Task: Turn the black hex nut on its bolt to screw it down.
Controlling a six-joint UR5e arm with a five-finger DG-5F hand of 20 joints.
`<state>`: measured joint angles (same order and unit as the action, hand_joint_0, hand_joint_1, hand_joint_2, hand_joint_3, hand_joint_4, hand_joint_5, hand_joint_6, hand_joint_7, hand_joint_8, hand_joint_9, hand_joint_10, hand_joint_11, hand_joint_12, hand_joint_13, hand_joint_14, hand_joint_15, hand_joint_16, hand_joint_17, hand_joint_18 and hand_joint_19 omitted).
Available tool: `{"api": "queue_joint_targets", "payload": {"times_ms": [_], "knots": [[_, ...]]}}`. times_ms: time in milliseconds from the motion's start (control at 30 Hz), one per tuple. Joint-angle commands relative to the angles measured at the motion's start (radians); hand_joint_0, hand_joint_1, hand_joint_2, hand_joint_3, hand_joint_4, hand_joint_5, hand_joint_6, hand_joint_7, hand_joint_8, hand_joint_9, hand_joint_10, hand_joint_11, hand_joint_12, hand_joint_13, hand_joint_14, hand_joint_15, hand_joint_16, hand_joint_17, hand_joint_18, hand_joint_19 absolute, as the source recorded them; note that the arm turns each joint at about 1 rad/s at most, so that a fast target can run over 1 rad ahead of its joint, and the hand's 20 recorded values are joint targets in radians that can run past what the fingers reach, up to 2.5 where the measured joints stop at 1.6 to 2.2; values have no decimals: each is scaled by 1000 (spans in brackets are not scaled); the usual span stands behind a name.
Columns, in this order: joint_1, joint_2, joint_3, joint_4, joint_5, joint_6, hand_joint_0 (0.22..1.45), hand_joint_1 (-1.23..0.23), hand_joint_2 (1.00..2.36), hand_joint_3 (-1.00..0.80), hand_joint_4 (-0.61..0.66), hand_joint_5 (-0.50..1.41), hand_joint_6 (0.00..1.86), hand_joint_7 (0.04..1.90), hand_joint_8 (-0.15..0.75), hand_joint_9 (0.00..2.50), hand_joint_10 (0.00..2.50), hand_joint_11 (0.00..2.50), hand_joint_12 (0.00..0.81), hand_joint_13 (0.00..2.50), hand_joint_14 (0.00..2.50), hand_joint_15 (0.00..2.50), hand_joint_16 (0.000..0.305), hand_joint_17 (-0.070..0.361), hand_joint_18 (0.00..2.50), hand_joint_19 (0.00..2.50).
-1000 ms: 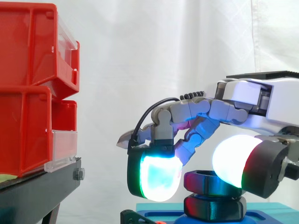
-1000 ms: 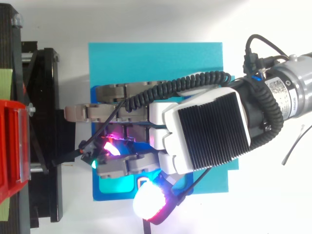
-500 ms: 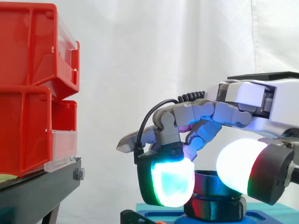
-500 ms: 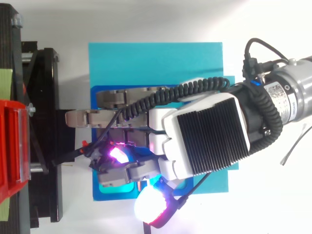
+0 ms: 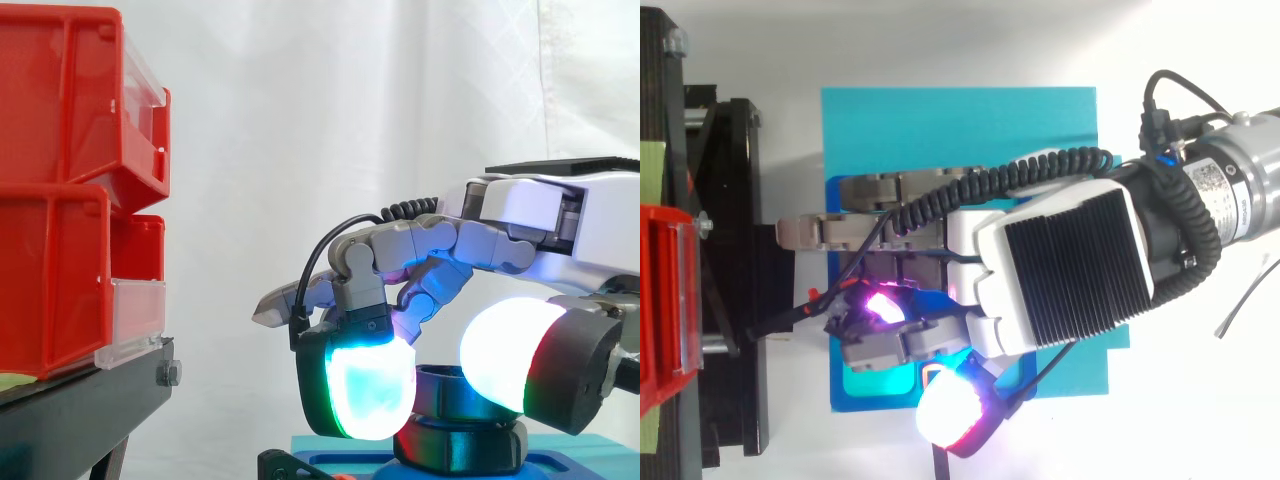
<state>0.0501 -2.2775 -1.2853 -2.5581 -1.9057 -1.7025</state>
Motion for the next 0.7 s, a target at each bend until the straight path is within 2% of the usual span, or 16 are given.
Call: {"api": "queue_joint_targets", "payload": {"times_ms": [0, 233, 300, 667], "knots": [[-6, 0, 0, 4, -6, 0, 507, -130, 1000, -500, 119, 3, 541, 1631, 212, 962, 0, 10, 320, 523, 0, 0, 47, 106, 578, 564], [-19, 0, 0, 9, -24, 1, 507, -130, 1000, -500, 124, 2, 543, 1623, 215, 963, 1, 22, 321, 523, 0, 0, 47, 106, 574, 563], [-36, 0, 0, 15, -32, 0, 507, -131, 1000, -500, 124, 2, 543, 1622, 213, 964, 0, 13, 320, 523, 0, 0, 47, 107, 572, 565], [-73, 0, 0, 52, -85, 0, 412, -62, 1000, -500, 153, -1, 517, 1635, 247, 909, 0, 0, 367, 504, 0, 0, 58, 130, 583, 565]]}}
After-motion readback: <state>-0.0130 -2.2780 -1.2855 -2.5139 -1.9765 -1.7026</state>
